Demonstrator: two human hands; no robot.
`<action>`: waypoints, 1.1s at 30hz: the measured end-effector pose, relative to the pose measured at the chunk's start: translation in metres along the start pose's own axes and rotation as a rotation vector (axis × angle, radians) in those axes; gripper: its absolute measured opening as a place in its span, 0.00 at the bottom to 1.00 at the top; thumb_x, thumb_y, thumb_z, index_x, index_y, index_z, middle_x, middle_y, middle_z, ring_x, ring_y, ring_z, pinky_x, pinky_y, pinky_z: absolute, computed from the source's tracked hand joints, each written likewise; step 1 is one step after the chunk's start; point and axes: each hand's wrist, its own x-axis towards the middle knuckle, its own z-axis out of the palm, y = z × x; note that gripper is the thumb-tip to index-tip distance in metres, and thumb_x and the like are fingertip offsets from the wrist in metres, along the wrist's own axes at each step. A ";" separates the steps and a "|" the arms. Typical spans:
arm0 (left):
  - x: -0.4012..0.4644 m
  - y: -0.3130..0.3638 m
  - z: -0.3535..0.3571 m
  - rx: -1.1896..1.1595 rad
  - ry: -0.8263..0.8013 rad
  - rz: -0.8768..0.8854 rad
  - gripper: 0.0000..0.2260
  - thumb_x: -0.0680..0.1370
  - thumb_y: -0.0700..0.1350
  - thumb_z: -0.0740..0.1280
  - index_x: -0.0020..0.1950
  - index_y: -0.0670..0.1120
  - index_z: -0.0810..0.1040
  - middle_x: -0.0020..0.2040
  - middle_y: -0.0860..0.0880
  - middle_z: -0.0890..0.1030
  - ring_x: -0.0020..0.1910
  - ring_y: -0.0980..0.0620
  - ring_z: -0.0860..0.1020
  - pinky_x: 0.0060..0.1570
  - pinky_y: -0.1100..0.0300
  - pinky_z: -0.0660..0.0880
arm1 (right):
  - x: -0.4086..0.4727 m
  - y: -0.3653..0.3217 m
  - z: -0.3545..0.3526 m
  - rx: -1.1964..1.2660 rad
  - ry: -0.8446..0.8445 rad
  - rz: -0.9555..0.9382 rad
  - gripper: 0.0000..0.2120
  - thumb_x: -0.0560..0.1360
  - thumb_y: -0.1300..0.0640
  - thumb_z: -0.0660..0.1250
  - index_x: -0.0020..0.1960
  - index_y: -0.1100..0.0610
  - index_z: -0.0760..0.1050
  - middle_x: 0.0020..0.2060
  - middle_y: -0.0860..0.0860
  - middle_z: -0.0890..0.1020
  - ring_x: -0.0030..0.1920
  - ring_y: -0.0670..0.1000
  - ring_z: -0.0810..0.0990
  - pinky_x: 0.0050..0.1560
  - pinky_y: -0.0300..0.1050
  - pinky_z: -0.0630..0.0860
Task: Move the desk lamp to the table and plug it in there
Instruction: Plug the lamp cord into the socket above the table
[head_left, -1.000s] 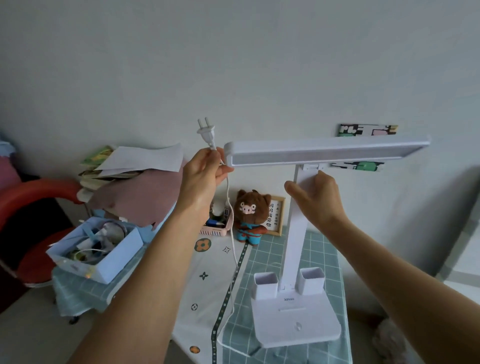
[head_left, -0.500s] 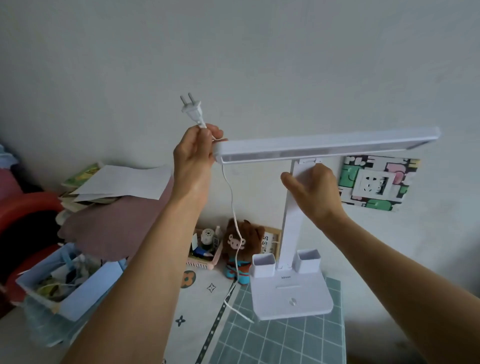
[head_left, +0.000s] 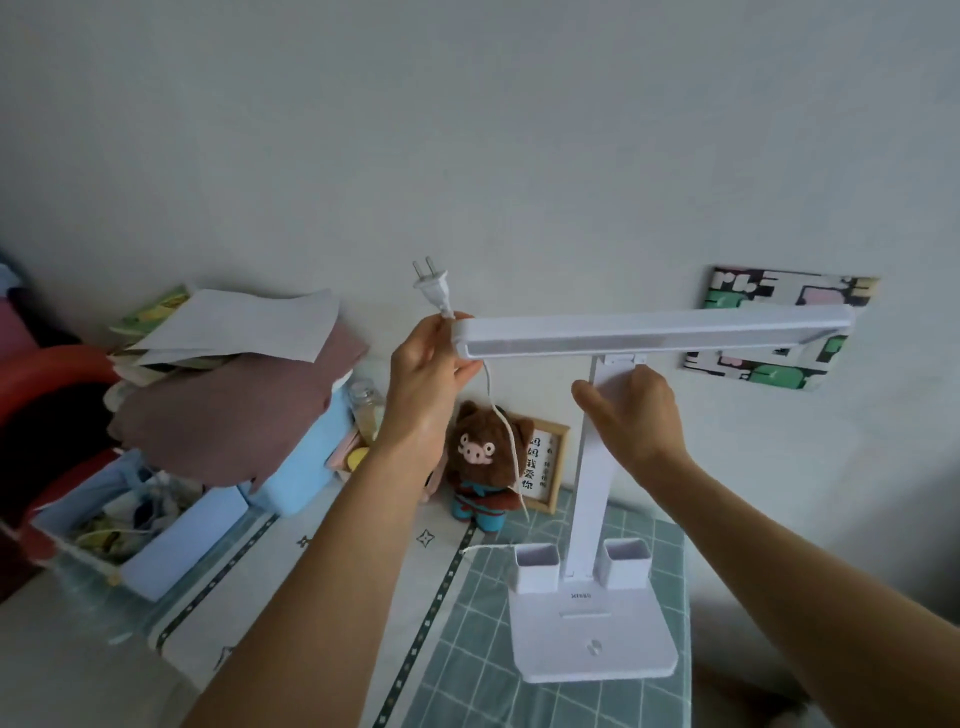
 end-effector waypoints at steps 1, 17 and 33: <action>-0.003 -0.004 -0.003 0.010 -0.001 -0.018 0.09 0.80 0.36 0.60 0.49 0.45 0.79 0.50 0.45 0.82 0.53 0.52 0.81 0.56 0.59 0.78 | -0.005 0.004 0.004 -0.002 -0.011 0.018 0.19 0.65 0.40 0.63 0.28 0.51 0.59 0.23 0.48 0.63 0.24 0.48 0.60 0.33 0.43 0.65; -0.047 -0.029 -0.036 0.021 -0.013 -0.161 0.11 0.81 0.43 0.59 0.43 0.48 0.78 0.44 0.48 0.83 0.52 0.45 0.81 0.59 0.47 0.77 | -0.087 0.012 0.027 0.012 -0.010 0.167 0.25 0.71 0.49 0.68 0.24 0.52 0.58 0.18 0.47 0.61 0.23 0.48 0.59 0.30 0.42 0.61; -0.054 -0.033 -0.048 -0.065 -0.109 -0.202 0.09 0.82 0.44 0.59 0.49 0.46 0.78 0.49 0.45 0.83 0.51 0.47 0.84 0.54 0.56 0.78 | -0.129 0.007 0.030 0.023 0.044 0.248 0.29 0.73 0.49 0.70 0.21 0.53 0.57 0.16 0.48 0.59 0.22 0.48 0.57 0.27 0.43 0.59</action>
